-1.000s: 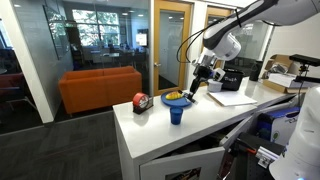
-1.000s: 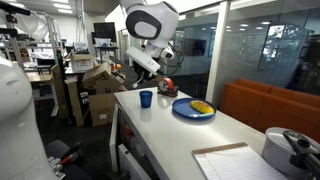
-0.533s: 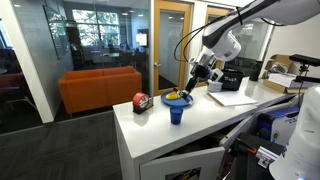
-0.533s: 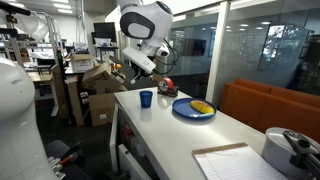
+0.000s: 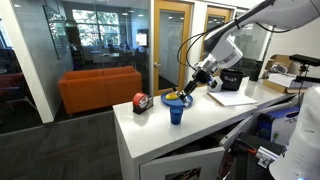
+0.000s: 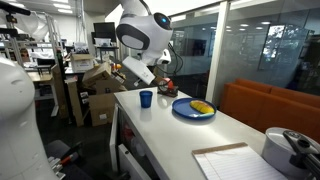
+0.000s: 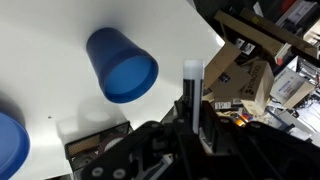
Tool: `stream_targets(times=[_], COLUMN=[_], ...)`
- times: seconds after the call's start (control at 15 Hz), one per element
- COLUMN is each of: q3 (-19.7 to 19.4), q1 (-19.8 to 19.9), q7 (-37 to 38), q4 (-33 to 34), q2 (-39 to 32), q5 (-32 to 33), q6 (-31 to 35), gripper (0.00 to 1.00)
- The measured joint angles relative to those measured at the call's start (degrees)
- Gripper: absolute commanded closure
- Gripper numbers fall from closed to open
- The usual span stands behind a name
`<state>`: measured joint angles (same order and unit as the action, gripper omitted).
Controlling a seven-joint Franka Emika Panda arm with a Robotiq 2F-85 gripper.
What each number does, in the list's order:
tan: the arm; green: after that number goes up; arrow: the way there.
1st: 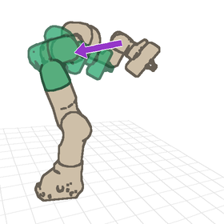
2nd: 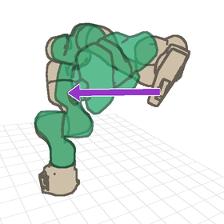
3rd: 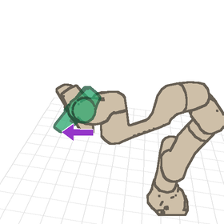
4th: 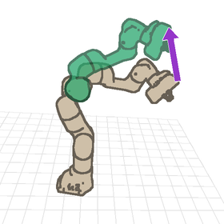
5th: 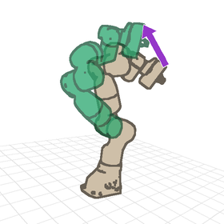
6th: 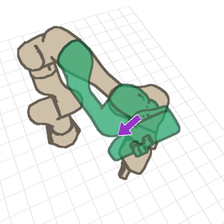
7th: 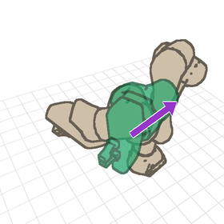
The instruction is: Put the marker in the cup
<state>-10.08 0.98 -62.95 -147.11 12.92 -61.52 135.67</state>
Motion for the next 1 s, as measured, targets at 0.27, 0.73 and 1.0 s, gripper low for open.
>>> stream_targets(times=[0.27,0.73,1.0], q3=[3.2,6.8,6.9], q1=[-0.6,-2.8,-3.3], q7=[-6.1,-12.0,-16.0], q4=[-3.2,-3.7,-3.6], q2=[-0.1,0.1,0.0], q5=[-9.7,-20.1,-24.7], q6=[7.5,16.3,19.0], gripper=[0.95,0.95,0.95])
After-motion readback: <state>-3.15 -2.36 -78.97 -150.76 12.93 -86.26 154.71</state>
